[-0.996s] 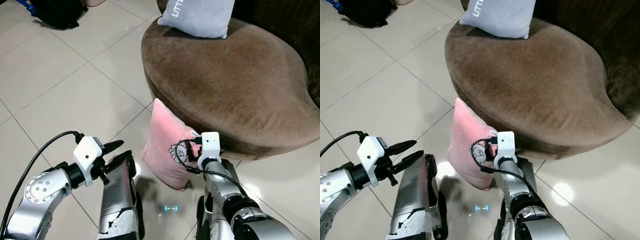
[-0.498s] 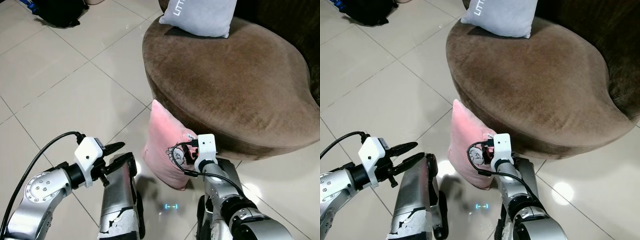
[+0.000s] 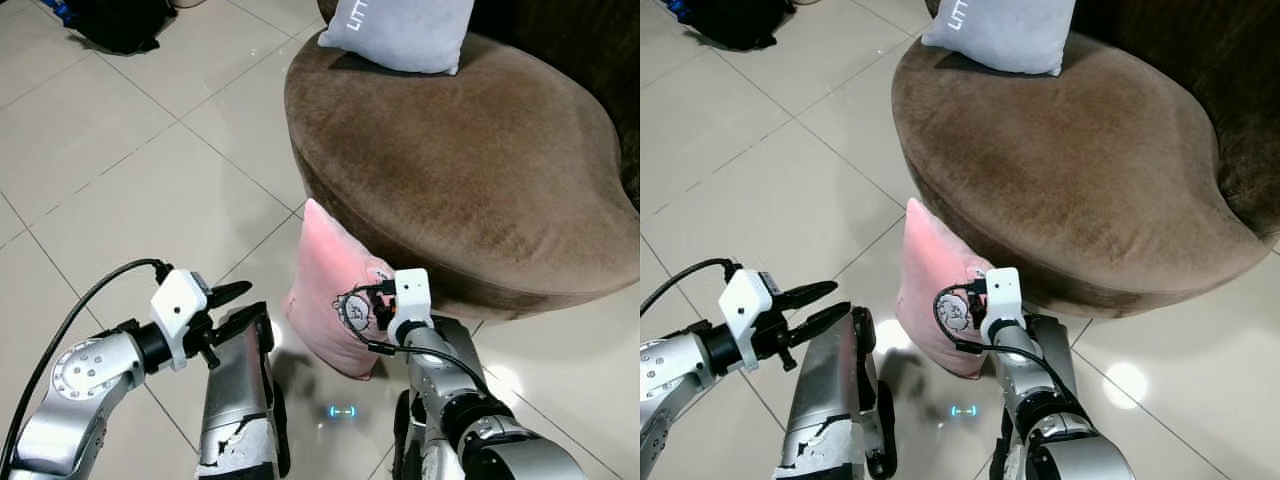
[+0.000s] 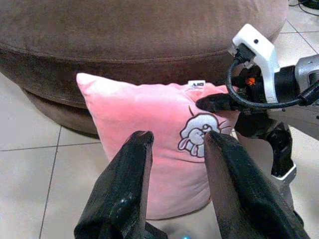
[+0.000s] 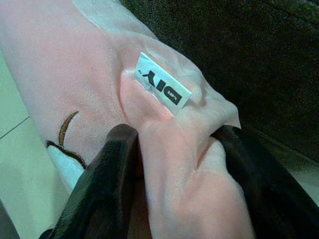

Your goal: Move the pillow to the sofa from floor

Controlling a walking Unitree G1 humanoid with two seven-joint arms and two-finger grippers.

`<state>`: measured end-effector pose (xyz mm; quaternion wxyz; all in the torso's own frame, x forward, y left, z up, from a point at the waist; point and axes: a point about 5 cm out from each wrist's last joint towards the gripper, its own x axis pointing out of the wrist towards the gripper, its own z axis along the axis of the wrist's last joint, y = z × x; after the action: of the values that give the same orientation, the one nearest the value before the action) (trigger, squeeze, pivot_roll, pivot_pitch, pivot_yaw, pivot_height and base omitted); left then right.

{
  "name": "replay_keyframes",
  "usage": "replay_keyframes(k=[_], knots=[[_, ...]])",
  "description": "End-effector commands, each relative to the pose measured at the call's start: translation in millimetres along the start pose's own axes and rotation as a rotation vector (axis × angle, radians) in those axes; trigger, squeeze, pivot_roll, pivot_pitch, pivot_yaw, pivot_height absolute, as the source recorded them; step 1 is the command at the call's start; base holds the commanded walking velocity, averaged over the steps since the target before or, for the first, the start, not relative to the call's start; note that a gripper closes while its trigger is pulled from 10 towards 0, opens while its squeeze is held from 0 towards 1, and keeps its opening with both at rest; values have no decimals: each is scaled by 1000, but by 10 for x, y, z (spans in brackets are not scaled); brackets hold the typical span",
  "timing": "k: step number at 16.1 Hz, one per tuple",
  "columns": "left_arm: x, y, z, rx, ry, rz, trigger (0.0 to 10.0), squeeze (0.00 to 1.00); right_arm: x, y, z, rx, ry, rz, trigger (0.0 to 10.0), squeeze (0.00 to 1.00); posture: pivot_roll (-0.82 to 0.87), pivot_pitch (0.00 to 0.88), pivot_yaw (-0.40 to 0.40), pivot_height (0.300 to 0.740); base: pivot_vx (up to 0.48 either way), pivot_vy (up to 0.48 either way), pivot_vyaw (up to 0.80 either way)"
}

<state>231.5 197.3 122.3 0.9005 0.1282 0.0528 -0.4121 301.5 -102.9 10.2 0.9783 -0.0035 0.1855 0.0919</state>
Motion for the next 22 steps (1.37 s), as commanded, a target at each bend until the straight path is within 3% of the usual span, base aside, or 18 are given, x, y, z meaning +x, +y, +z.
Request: replay_keyframes(k=[1, 16, 20, 22], knots=[[-24, -21, -71, -22, 32, -14, 10000, 0, -26, 55, -92, 13, 36, 16, 0, 0, 334, 310, 74, 507, 0, 0, 0], [37, -36, -70, -11, 33, -23, 10000, 0, -49, 104, -123, 47, 25, 50, 0, 0, 331, 295, 76, 507, 0, 0, 0], [181, -36, -146, -24, 5, 42, 10000, 0, -73, 231, 15, 191, -101, 192, 0, 0, 248, 231, 41, 507, 0, 0, 0], [288, -163, -201, -46, -35, 60, 10000, 0, -179, 308, 250, 312, -255, 295, 0, 0, 186, 183, 15, 507, 0, 0, 0]])
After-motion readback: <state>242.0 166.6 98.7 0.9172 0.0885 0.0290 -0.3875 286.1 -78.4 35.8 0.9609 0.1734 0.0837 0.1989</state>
